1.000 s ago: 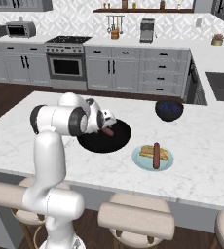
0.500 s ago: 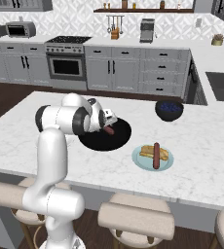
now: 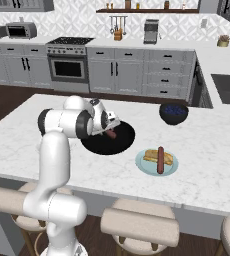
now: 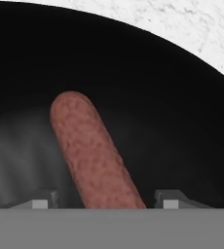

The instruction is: Place one bun and one sausage from the bowl on each plate.

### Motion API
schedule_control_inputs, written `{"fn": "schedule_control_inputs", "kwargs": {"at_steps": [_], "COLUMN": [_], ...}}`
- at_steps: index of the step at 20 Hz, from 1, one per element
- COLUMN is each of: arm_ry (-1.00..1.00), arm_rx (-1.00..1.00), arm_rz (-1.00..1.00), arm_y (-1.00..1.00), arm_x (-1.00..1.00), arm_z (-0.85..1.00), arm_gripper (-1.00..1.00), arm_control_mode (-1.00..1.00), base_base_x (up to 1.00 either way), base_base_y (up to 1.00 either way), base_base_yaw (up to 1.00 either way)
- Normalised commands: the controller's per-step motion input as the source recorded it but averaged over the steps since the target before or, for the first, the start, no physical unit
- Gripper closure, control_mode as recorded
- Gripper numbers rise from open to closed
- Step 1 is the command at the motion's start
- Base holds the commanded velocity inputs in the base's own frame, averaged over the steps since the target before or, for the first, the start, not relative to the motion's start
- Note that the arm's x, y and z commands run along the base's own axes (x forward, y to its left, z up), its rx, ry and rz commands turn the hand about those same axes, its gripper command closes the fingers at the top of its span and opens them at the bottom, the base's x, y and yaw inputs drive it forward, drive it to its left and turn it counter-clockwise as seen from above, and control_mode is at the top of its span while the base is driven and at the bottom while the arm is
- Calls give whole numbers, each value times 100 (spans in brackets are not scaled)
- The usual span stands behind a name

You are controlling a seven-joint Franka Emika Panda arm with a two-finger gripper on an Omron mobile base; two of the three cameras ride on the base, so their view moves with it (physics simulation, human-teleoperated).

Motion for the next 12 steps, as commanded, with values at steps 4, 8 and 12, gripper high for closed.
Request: {"fn": "schedule_control_inputs", "kwargs": {"at_steps": [4, 8, 12], "arm_ry": [10, -4, -16], "arm_rx": [0, 0, 0], "arm_rz": [0, 1, 1], "arm_y": [0, 0, 0], "arm_x": [0, -50, -82], "arm_z": [-18, 4, 55], "arm_gripper": [100, 100, 100], "arm_control_mode": [-100, -100, -100], "base_base_x": [0, 0, 0], "base_base_y": [0, 0, 0], "base_base_yaw": [0, 0, 0]}}
